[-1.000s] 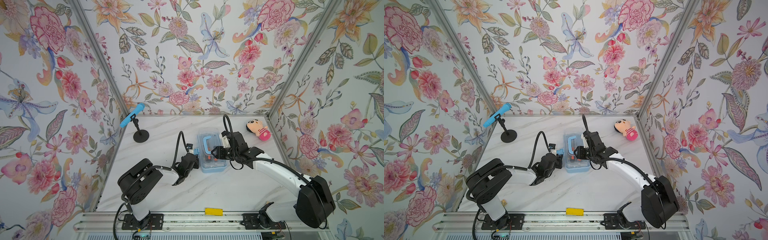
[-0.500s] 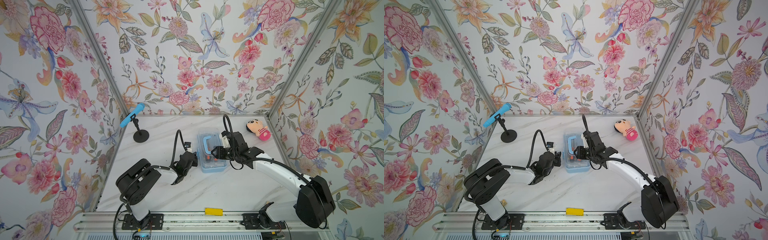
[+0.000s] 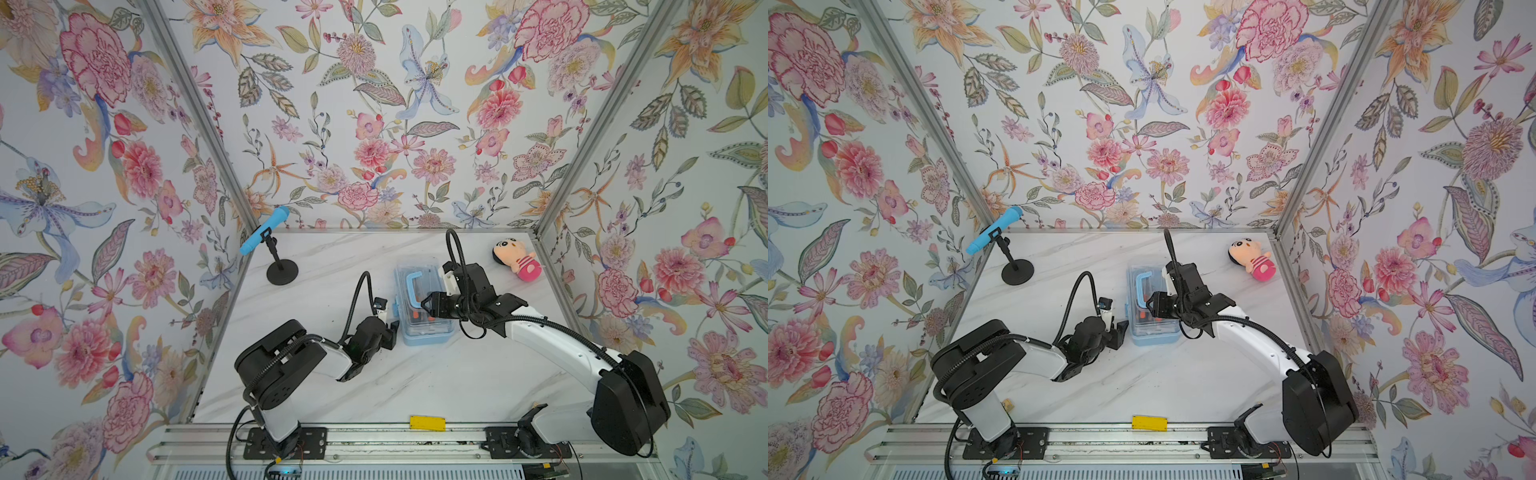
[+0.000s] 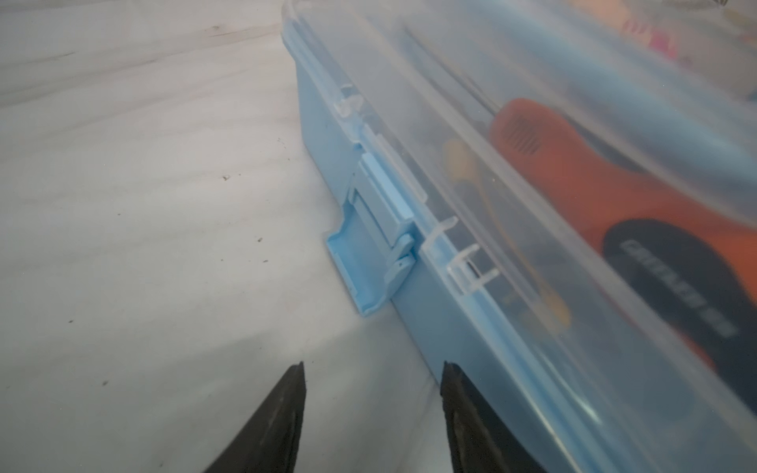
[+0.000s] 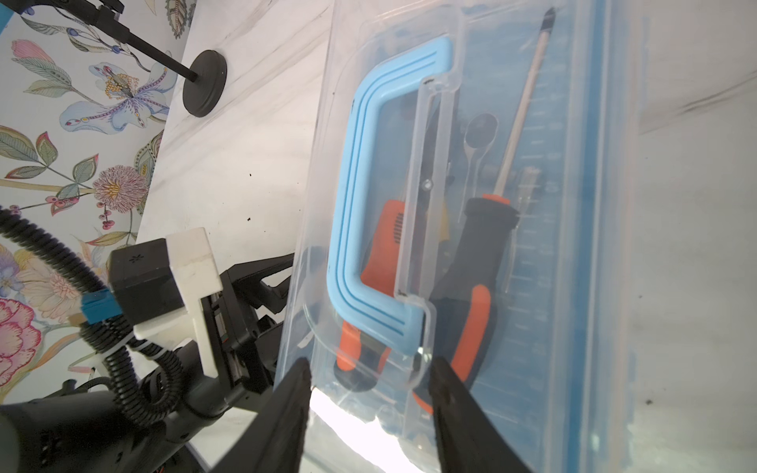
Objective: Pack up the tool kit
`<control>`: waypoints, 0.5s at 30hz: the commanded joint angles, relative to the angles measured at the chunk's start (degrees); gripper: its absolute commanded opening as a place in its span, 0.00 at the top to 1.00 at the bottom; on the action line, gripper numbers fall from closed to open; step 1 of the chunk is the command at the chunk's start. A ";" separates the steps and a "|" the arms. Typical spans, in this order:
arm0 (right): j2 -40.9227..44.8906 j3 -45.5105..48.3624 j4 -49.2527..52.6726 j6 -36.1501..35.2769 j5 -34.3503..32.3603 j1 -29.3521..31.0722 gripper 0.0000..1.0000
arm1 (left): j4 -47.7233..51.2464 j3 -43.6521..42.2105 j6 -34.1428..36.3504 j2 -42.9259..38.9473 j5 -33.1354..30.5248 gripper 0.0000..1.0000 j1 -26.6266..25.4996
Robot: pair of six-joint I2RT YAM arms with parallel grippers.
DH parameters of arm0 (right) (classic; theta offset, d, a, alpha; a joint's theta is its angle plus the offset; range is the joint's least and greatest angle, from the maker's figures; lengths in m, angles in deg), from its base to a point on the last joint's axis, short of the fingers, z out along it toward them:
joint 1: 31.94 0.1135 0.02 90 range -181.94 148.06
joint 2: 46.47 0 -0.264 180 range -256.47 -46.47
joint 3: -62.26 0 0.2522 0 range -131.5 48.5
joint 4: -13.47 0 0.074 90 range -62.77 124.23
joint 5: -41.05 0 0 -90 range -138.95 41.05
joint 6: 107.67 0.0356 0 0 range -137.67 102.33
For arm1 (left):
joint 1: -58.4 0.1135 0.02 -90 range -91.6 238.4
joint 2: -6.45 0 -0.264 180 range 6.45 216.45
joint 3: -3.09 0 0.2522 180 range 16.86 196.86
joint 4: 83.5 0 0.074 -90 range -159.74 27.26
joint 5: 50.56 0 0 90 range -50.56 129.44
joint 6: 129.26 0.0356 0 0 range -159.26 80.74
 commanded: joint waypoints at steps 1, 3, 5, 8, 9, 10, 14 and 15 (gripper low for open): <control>-1.29 -0.88 1.09 -0.87 -1.28 0.16 0.51 | -1.65 3.38 1.72 2.87 0.87 0.44 -0.70; -1.25 -0.96 1.09 -0.99 -1.27 0.02 0.51 | -0.98 4.61 1.42 3.95 0.24 0.45 -0.79; -1.29 -0.95 1.16 -1.12 -1.27 -0.20 0.51 | -0.84 5.26 0.96 4.71 -1.07 0.46 -1.09; -1.38 -0.88 1.16 -1.42 -1.27 -0.42 0.51 | -0.81 6.03 0.26 5.58 -2.76 0.48 -1.29; -1.47 -0.80 1.15 -1.59 -1.26 -0.58 0.51 | -0.77 6.39 -0.24 5.97 -3.46 0.48 -1.45; -1.55 -0.73 1.10 -1.63 -1.27 -0.71 0.51 | -1.13 6.51 -0.68 6.40 -4.20 0.49 -1.66; -1.53 -0.53 1.16 -1.83 -1.10 -0.99 0.51 | -1.55 8.31 -1.70 8.75 -6.20 0.50 -2.37; -1.55 -0.55 1.11 -1.97 -1.08 -1.00 0.51 | -1.43 8.99 -2.03 9.44 -6.49 0.50 -2.52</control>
